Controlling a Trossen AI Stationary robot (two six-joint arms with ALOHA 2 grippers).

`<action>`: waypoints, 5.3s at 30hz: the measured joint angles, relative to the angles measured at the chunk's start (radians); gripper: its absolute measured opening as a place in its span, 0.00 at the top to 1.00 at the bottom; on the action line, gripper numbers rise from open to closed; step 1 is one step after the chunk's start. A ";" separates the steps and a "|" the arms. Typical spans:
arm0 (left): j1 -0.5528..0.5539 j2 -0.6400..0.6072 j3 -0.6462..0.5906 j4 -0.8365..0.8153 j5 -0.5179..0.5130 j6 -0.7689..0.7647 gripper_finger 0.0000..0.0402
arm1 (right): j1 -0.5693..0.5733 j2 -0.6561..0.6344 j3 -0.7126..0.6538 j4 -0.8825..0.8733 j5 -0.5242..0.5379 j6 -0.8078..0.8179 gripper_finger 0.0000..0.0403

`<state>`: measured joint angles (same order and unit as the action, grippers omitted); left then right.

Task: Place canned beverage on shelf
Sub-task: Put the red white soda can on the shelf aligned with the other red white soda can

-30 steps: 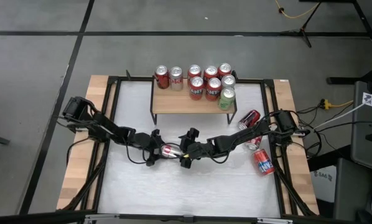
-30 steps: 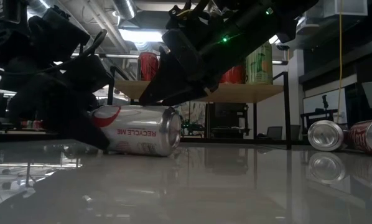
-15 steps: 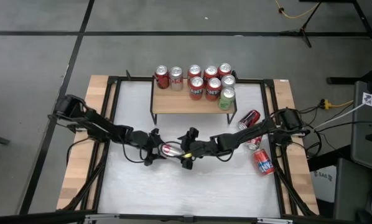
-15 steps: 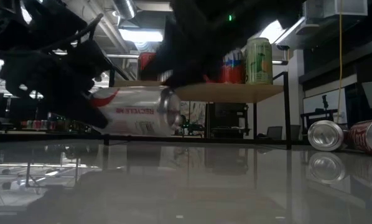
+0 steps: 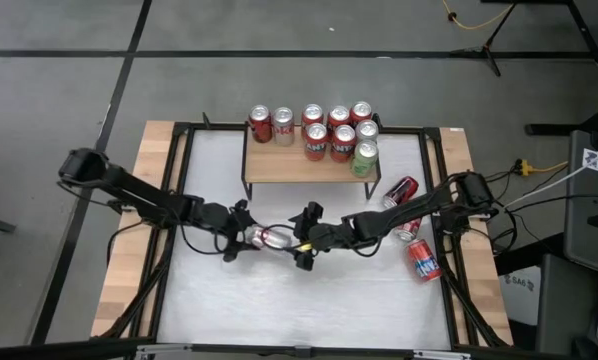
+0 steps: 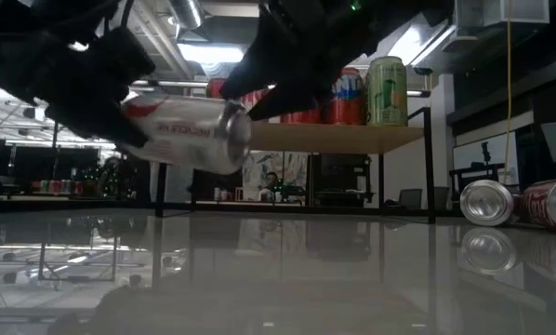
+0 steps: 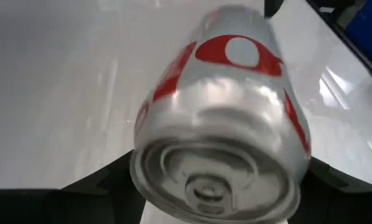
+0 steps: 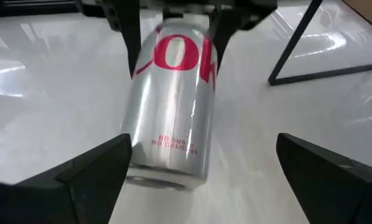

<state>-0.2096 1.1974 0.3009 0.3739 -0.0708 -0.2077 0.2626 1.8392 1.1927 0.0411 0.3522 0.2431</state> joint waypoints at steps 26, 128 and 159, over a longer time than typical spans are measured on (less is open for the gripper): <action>0.000 -0.071 0.048 -0.179 -0.120 0.009 0.32 | -0.001 0.053 0.000 0.010 0.002 0.048 0.03; -0.036 0.056 0.045 -0.270 0.029 -0.101 0.26 | -0.001 0.053 0.000 0.009 0.002 0.047 0.03; -0.044 0.076 0.045 0.165 -0.130 -0.201 0.27 | 0.000 0.022 -0.001 -0.086 0.175 0.088 0.03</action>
<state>-0.2541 1.2735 0.3458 0.5390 -0.2004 -0.4088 0.2623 1.8615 1.1915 -0.0444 0.5274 0.3309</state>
